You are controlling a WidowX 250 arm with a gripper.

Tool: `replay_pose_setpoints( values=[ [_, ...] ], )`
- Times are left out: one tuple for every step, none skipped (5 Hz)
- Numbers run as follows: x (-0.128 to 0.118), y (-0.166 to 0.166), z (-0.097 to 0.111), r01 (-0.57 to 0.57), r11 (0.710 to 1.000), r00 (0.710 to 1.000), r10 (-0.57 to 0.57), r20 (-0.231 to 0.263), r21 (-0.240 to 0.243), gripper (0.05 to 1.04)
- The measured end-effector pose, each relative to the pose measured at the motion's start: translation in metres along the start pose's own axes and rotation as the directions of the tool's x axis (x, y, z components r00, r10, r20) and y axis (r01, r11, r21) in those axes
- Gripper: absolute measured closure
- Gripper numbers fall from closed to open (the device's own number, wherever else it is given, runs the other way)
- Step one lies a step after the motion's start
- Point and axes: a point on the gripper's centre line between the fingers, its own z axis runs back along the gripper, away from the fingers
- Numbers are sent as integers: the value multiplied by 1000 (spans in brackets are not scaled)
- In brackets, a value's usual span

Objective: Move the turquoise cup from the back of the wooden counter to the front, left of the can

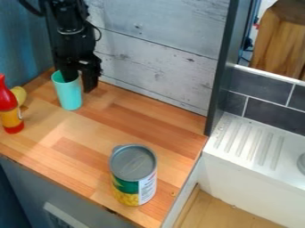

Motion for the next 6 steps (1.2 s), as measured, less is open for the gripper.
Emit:
replay_pose_setpoints(
  values=[
    [-2,13,-4,-71,995,995,75,-61,77,635],
    [1,18,-14,-104,979,981,129,-143,173,850],
    [2,17,-15,-103,973,974,141,-177,208,958],
    [-10,1,-10,-5,996,969,27,-244,89,978],
    [-35,-23,45,41,999,992,-38,-118,27,978],
    [-66,-32,71,70,997,993,-71,-96,-23,978]
  ],
)
